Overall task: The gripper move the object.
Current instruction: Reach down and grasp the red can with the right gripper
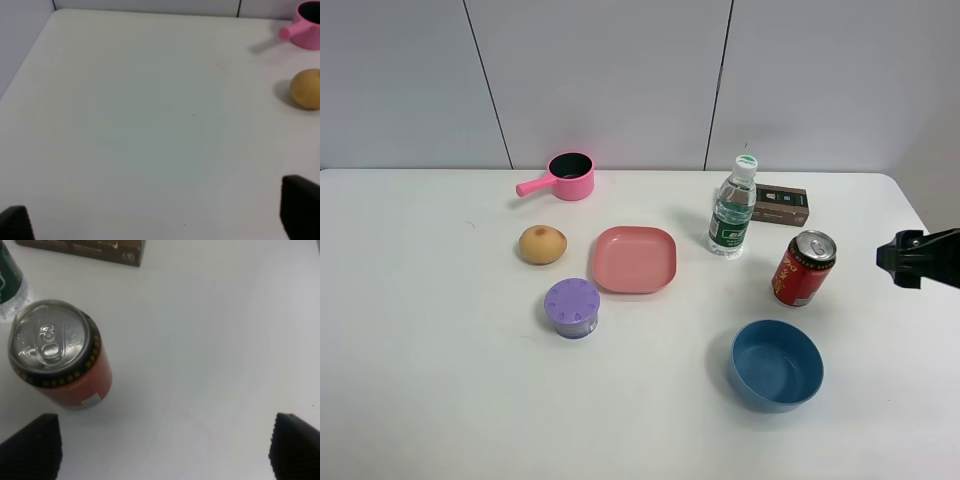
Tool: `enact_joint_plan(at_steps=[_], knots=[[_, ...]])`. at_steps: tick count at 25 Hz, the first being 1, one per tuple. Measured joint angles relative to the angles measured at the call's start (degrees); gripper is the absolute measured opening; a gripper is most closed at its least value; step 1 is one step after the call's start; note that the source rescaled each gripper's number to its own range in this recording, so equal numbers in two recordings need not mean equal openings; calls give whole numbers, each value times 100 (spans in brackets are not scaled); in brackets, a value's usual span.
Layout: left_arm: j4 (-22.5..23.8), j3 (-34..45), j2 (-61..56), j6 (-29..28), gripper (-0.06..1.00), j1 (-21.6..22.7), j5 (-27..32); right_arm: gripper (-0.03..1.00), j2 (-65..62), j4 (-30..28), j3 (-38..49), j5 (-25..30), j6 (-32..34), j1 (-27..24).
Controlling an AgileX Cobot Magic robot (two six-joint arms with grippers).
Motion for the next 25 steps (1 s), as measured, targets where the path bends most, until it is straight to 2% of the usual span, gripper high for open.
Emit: enact_joint_plan(at_steps=[6, 11, 18, 21, 25], knots=[[0, 0, 0, 0, 100, 0, 0, 100, 830, 349, -91, -33, -12, 0], [0, 0, 0, 0, 100, 0, 0, 100, 1077, 380, -752, 535, -135, 0], [0, 0, 0, 0, 100, 0, 0, 100, 1505, 747, -2292, 2528, -223, 0], [0, 0, 0, 0, 100, 0, 0, 100, 1799, 938, -2878, 3175, -223, 0], [0, 0, 0, 0, 100, 0, 0, 100, 2188, 928, -3461, 3681, -195, 63]])
